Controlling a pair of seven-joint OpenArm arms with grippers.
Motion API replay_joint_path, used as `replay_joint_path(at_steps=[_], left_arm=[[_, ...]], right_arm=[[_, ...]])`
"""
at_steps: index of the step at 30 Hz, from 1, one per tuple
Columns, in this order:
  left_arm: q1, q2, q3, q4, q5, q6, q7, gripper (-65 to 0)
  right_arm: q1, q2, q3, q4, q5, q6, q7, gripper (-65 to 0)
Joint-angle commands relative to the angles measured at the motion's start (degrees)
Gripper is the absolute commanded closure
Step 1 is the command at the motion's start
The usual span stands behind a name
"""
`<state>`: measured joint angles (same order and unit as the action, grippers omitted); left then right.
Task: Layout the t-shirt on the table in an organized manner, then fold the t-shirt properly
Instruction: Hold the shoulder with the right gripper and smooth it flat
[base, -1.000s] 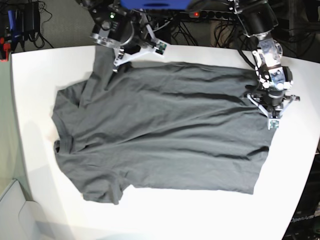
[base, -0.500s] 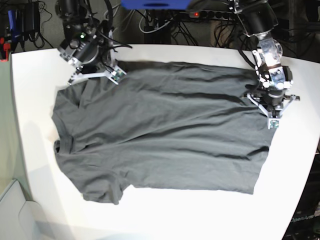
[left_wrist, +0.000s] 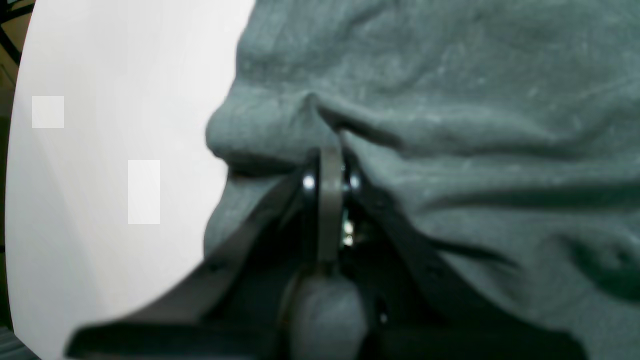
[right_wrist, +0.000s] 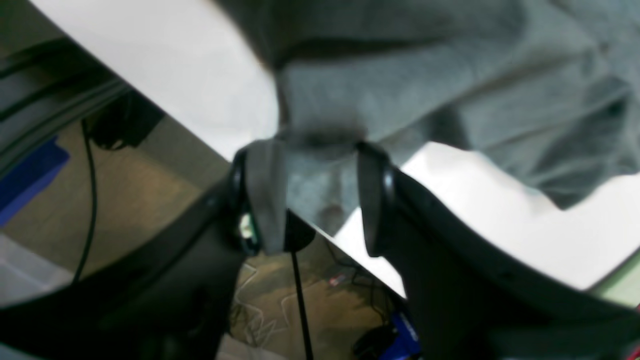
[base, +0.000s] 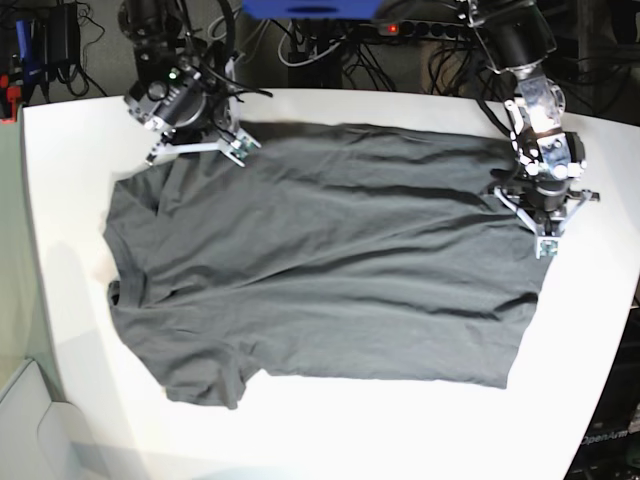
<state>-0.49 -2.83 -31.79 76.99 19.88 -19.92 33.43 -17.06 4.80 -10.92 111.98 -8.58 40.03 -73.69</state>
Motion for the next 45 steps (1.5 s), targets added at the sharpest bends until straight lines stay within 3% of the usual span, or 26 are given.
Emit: replay_joint_path(at_steps=[1,15,17,21,22,25,27,32,43,45], left_arm=[[0.7,0.1,0.0,-0.4,0.4,-1.1,3.8,-0.1],[0.4,0.1,0.0,-0.3,0.4,-1.1,3.8,-0.1],[0.4,0.1,0.0,-0.3,0.4,-1.1,3.8,-0.1],[0.4,0.0,0.0,-0.3,0.4,-1.1,3.8,-0.1],[0.4,0.0,0.0,-0.3,0.4,-1.1,3.8,-0.1],[0.3,0.0,0.0,-0.3,0.4,-1.1,3.8,-0.1],[0.3,0.0,0.0,-0.3,0.4,-1.1,3.8,-0.1],[0.3,-0.2,0.1,-0.3,0.5,-1.1,3.8,-0.1],[0.5,-1.0,0.1,-0.3,0.5,-1.1,3.8,-0.1],[0.5,-1.0,0.1,-0.3,0.5,-1.1,3.8,-0.1]], right_arm=[[0.3,-0.4,0.1,0.7,-0.1,0.0,0.2,-25.7],[2.4,-2.4,0.0,-9.1,0.0,0.0,2.3,-24.8],[2.2,-2.4,0.0,-9.3,0.0,0.0,3.9,-20.8],[1.9,-3.2,0.0,-8.9,0.0,0.0,4.5,-5.2],[1.3,-3.3,-0.1,-8.1,0.0,0.0,4.7,-4.3],[-1.5,-3.6,-1.9,-2.8,0.0,0.0,6.8,-5.7],[-4.2,-3.2,-6.1,1.7,0.0,0.0,9.4,-5.8],[-6.8,-3.2,-15.2,3.8,0.0,0.0,9.9,-5.9],[-3.4,-2.4,-12.4,1.9,-0.1,0.0,4.3,-6.0],[-3.3,-2.3,-11.4,2.0,-0.1,0.0,4.3,-9.0]])
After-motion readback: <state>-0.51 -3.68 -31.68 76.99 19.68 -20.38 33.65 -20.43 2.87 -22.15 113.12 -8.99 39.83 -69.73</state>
